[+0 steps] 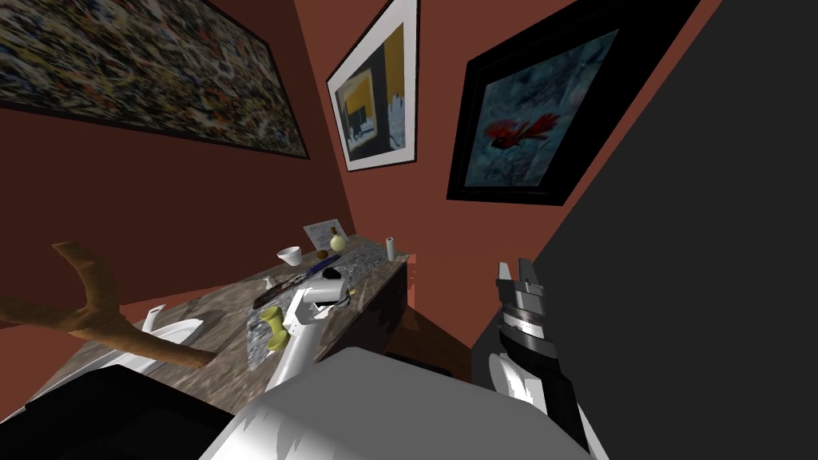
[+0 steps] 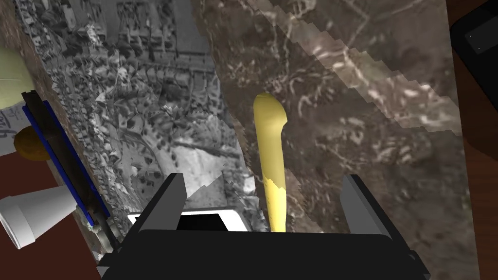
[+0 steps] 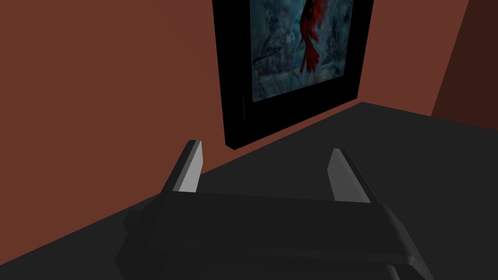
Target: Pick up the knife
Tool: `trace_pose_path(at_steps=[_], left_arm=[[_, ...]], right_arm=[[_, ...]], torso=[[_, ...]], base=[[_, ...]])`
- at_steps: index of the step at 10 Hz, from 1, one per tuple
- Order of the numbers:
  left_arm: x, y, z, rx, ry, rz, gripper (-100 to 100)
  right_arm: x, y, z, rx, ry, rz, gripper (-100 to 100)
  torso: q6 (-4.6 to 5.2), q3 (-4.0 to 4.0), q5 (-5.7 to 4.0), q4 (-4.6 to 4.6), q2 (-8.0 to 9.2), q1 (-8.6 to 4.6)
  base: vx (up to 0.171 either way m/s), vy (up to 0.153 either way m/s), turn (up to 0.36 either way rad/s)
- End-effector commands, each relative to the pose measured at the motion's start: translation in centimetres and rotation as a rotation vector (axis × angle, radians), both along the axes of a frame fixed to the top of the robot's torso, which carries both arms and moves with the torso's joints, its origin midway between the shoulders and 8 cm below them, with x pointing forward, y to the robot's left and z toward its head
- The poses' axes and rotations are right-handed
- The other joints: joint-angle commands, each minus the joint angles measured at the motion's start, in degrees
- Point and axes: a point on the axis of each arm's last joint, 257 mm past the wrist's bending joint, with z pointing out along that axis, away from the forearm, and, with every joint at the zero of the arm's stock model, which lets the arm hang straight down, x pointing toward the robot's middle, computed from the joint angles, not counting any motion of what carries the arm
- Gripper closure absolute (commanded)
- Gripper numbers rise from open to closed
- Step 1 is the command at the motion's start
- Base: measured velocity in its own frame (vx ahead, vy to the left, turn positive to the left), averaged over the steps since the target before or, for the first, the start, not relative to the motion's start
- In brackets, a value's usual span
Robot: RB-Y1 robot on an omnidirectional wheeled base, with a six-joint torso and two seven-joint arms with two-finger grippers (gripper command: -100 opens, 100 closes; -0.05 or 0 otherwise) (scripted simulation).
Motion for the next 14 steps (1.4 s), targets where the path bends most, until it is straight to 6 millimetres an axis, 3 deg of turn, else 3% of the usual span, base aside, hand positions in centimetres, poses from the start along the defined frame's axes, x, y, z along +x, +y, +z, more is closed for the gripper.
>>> trace_pose_path(at_steps=[1, 7, 9, 10, 11, 14], left_arm=[[-0.7, -0.1, -0.3, -0.017, 0.027, 0.020, -100], [-3.6, 0.1, -1.0, -0.089, 0.123, 0.127, -100], [-3.6, 0.1, -1.0, -0.089, 0.123, 0.129, -100], [-3.7, 0.1, -1.0, -0.091, 0.126, 0.131, 0], [-3.3, 0.3, -1.7, -0.091, 0.126, 0.127, -100], [-2.7, 0.5, -3.0, -0.090, 0.126, 0.119, -100]], right_arm=[[0.0, 0.0, 0.0, 0.000, 0.000, 0.000, 0], [0.0, 0.0, 0.0, 0.000, 0.000, 0.000, 0], [0.0, 0.0, 0.0, 0.000, 0.000, 0.000, 0], [0.0, 0.0, 0.0, 0.000, 0.000, 0.000, 0], [0.0, 0.0, 0.0, 0.000, 0.000, 0.000, 0], [0.0, 0.0, 0.0, 0.000, 0.000, 0.000, 0]], torso=[[0.00, 0.00, 0.00, 0.00, 0.00, 0.00], [0.00, -0.02, 0.01, -0.01, -0.03, 0.06], [0.00, 0.03, 0.01, 0.01, 0.06, 0.03], [0.00, 0.07, 0.01, 0.02, 0.13, 0.01], [0.00, 0.10, 0.00, 0.04, 0.17, 0.00], [0.00, 0.10, 0.00, 0.04, 0.17, 0.00]], base=[[0.031, 0.002, 0.028], [0.050, 0.009, 0.025], [0.020, 0.006, 0.006], [0.000, 0.000, 0.000], [0.004, 0.001, 0.030], [0.006, 0.000, 0.030]])
